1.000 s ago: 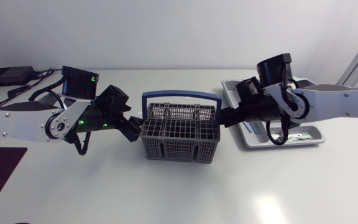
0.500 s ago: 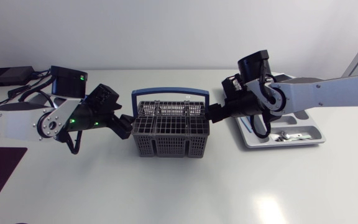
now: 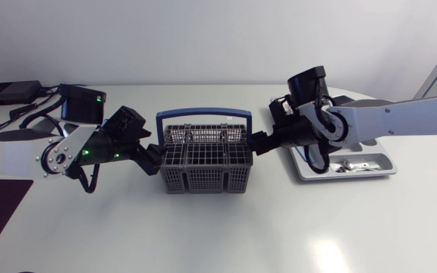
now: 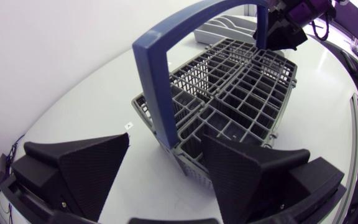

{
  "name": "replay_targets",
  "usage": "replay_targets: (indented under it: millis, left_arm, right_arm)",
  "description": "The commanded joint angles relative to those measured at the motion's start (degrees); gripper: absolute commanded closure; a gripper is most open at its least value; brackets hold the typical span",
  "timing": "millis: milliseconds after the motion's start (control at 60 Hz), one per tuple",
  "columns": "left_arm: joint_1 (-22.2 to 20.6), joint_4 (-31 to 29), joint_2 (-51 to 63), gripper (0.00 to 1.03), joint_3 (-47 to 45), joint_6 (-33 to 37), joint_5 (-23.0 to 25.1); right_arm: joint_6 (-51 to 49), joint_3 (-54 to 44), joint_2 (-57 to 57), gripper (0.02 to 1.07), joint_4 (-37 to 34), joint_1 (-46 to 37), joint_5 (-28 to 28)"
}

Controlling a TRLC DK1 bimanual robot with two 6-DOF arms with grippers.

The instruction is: Unload the cutlery basket into the drawer organizer.

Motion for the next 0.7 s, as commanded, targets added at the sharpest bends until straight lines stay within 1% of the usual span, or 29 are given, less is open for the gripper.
replay_targets:
  millis: [0, 100, 167, 317, 400, 517, 600, 650, 683]
  left_arm:
    - [0.04, -1.56, -0.95, 0.04, -2.60, 1.15, 1.00]
    - [0.39, -1.47, -3.77, 0.04, -3.22, 0.80, 1.53]
    - [1.09, -1.38, -5.79, 0.04, -3.48, 0.27, 3.73]
    - [2.41, -1.47, -10.45, 0.04, -3.66, -1.05, 5.93]
    - [2.94, -1.82, -12.29, 0.04, -3.66, -1.40, 6.01]
    - [5.22, -2.88, -15.37, 0.04, -4.54, -1.49, 6.45]
    - [7.95, -2.96, -17.74, 0.04, -5.41, -1.57, 7.60]
    - [9.26, -2.96, -18.88, 0.04, -5.77, -1.84, 7.60]
    - [10.41, -2.96, -19.85, 0.04, -6.12, -2.45, 7.60]
  right_arm:
    - [0.52, -2.31, -2.98, 0.08, 0.85, -1.11, 1.03]
    - [-0.27, -4.15, -5.00, 0.07, 1.55, -1.63, 2.18]
    - [-0.53, -5.65, -6.50, 0.07, 2.69, -1.37, 3.41]
    - [-1.23, -8.28, -10.10, 0.07, 2.96, 0.04, 5.87]
    - [-1.32, -9.43, -12.04, 0.07, 2.87, 0.39, 6.22]
    - [-1.76, -12.15, -16.25, 0.07, 3.04, 0.56, 7.36]
    - [-2.46, -14.00, -19.51, 0.07, 3.66, 0.56, 8.85]
    - [-3.17, -14.88, -21.09, 0.07, 3.92, 0.56, 10.44]
    - [-4.05, -15.84, -22.41, 0.07, 5.33, 0.56, 11.76]
